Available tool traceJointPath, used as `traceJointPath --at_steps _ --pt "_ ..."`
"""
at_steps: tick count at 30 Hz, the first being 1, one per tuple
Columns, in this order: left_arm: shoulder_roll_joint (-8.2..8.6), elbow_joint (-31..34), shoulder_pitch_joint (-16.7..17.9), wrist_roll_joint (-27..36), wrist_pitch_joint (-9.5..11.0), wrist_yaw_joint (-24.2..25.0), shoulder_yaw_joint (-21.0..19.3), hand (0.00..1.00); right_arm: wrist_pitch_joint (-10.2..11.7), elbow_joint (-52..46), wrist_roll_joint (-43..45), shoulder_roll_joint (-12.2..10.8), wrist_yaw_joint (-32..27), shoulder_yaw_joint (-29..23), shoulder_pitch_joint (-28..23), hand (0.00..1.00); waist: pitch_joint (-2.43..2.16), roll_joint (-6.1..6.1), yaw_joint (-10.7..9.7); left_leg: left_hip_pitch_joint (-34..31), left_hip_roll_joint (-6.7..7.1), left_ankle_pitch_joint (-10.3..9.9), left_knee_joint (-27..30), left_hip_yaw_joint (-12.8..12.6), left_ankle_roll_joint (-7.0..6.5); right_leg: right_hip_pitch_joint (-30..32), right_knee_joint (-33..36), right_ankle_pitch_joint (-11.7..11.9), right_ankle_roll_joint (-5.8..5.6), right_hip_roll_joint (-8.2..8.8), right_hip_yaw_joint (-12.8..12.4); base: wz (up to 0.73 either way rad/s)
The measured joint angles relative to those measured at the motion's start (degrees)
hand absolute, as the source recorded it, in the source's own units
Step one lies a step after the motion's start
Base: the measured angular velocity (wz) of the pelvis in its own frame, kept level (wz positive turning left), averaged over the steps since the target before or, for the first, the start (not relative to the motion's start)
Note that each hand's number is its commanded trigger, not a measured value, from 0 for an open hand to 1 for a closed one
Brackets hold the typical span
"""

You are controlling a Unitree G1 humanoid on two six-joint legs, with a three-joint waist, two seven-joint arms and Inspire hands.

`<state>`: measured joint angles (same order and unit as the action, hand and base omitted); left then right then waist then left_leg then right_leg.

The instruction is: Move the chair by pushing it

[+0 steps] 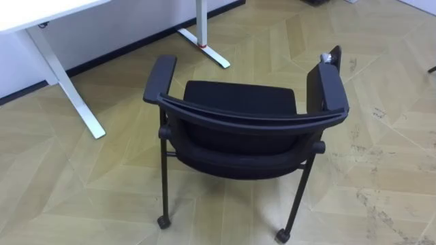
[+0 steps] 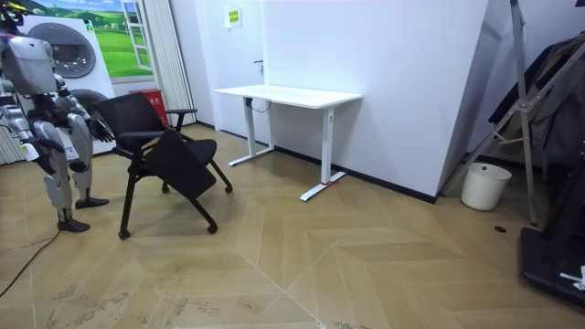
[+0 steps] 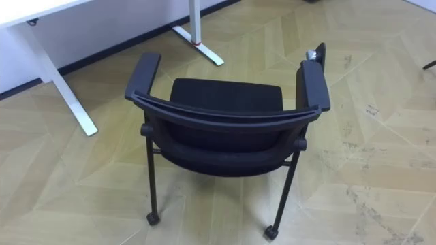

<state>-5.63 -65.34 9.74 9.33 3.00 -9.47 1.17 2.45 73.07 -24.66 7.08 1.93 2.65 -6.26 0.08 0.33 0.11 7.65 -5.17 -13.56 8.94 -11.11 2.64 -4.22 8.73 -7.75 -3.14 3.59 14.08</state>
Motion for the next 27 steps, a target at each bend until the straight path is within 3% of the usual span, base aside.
traceJointPath --at_steps 16,22,27 --pt "0.11 0.2 0.8 0.2 0.0 -0.4 -1.2 0.00 0.0 0.0 -0.1 0.0 0.2 -0.2 -0.1 0.00 0.16 -0.08 -0.1 -0.1 0.01 0.0 -0.3 0.0 0.00 0.1 -0.1 0.0 -0.01 -0.01 0.2 0.00" --pt "0.17 0.2 1.4 4.0 0.1 -3.0 -3.5 0.00 0.0 0.2 -3.6 -0.1 0.2 -0.1 -0.8 0.00 0.26 -0.35 0.1 0.4 0.01 0.0 -0.2 0.1 0.00 -0.5 -0.1 0.0 -0.01 0.00 0.2 0.00" --pt "0.16 0.3 1.4 5.8 0.2 -6.0 -8.4 0.00 -0.1 0.4 -3.9 -0.1 1.1 -2.4 -1.0 0.00 0.36 -0.11 0.1 0.9 0.02 0.0 -0.3 0.1 0.00 -0.9 -0.1 -0.1 -0.08 -0.03 0.0 0.00"
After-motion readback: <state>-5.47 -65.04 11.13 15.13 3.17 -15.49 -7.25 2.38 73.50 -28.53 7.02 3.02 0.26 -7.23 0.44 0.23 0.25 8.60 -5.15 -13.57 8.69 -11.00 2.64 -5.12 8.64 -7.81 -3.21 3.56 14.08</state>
